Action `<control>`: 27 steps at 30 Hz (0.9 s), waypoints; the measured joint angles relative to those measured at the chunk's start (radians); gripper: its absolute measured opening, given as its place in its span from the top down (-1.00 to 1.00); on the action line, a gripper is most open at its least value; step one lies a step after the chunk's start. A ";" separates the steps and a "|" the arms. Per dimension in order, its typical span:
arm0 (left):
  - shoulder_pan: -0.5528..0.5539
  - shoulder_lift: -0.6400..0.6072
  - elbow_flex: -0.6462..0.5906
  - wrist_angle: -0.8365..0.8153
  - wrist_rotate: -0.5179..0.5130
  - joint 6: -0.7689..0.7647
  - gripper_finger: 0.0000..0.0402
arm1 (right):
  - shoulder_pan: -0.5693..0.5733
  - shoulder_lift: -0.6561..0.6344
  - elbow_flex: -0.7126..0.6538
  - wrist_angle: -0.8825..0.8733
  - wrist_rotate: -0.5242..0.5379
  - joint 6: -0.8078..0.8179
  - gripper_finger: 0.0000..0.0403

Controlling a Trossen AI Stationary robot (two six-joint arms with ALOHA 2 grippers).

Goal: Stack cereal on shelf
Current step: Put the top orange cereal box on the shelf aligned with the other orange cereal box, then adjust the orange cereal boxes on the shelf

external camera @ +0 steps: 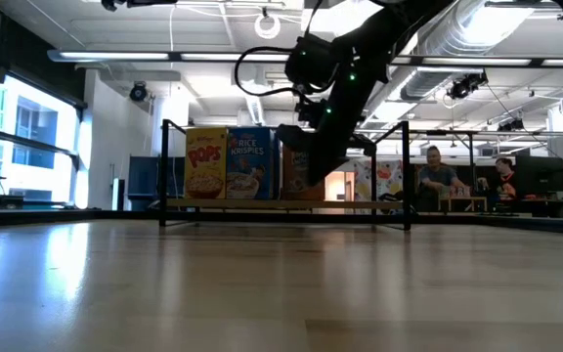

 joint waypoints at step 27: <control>0.000 0.012 0.000 -0.001 -0.035 -0.001 1.00 | -0.309 -0.260 0.134 -0.141 -0.415 -0.090 1.00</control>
